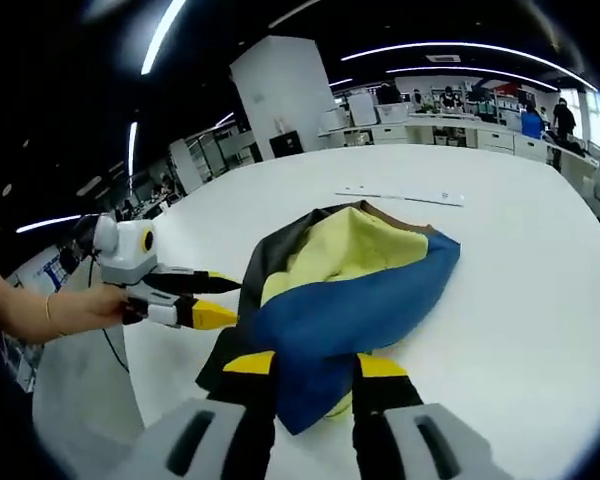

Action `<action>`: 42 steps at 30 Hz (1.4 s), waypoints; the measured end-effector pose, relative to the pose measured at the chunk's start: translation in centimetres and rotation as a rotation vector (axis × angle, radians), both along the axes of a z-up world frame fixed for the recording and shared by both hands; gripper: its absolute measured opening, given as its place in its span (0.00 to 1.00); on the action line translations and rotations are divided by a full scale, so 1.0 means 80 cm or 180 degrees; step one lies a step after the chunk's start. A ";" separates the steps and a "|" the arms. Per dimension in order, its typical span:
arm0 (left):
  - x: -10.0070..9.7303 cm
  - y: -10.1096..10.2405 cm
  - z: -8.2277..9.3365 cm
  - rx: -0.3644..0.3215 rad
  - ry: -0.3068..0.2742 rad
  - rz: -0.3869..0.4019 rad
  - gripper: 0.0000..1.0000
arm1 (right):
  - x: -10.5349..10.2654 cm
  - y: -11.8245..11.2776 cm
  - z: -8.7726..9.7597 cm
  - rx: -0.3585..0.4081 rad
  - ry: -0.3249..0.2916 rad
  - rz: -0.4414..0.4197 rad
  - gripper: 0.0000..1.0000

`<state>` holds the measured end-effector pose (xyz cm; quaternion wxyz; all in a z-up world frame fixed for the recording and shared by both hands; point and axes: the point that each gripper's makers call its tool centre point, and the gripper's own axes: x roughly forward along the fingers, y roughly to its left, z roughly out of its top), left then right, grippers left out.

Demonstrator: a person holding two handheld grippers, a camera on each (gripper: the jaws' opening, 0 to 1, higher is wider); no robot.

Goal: Fold the garment on the visible template until the final outline fits inside the template.

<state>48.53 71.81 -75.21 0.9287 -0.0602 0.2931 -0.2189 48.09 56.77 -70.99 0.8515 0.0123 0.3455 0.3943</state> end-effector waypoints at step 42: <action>0.007 0.029 0.085 -0.0144 -0.0295 -0.0030 0.00 | 0.029 -0.033 0.061 0.0104 -0.0340 -0.0200 0.00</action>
